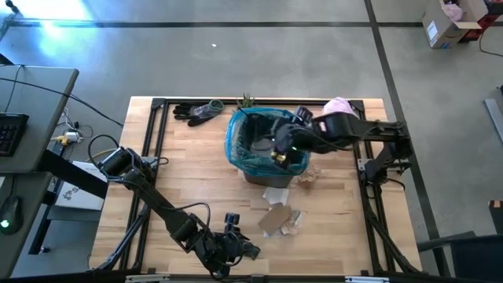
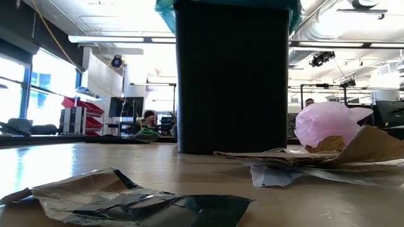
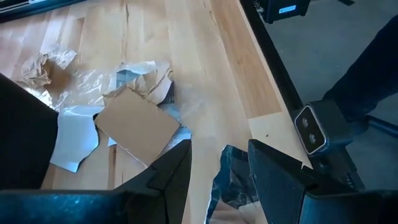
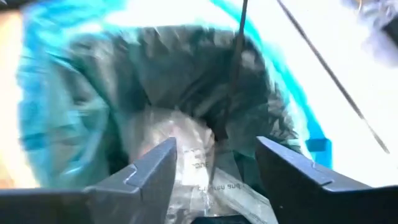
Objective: Place trash/remove bag and relplace
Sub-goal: Put the transparent plastic into the trash bin, then put the brown cardboard paper into the trash bin
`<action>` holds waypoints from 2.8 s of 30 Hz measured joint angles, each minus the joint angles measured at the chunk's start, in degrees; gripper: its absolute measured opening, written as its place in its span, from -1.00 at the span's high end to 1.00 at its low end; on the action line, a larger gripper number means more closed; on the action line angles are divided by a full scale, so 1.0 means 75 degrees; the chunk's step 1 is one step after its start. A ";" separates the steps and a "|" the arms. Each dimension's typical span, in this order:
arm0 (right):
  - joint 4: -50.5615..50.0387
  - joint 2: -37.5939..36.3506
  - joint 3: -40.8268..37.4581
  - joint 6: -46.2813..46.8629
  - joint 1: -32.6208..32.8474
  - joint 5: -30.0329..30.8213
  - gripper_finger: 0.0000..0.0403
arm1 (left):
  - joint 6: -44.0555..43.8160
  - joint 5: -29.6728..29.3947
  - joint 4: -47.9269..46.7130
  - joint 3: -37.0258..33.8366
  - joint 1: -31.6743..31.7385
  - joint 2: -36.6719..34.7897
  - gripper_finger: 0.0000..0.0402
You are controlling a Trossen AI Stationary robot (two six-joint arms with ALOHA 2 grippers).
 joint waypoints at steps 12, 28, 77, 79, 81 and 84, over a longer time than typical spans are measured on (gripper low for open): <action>0.0073 -0.0348 -0.0133 0.1123 0.2589 0.0863 -0.09 | 0.0003 -0.0025 0.0609 -0.0740 0.0223 0.0002 0.29; 0.3913 0.0788 -0.4796 0.3305 0.4980 0.2056 -0.09 | -0.0003 0.1010 0.2716 -0.2080 0.1421 0.0051 0.29; 0.7446 0.0991 -0.8349 0.2887 0.4171 0.0028 -0.09 | -0.0713 0.2155 0.5352 -0.2203 0.2075 0.2098 0.29; 0.7448 0.0991 -0.8349 0.2884 0.4198 0.0025 -0.09 | -0.0717 0.2173 0.5359 -0.2200 0.2075 0.2115 0.29; 0.7455 0.0991 -0.8349 0.2882 0.4226 0.0031 -0.09 | -0.0668 0.2175 0.5365 -0.2203 0.2075 0.2121 0.29; 0.7467 0.0991 -0.8349 0.2853 0.4233 0.0058 -0.09 | -0.0597 0.2182 0.5371 -0.2203 0.2075 0.2126 0.29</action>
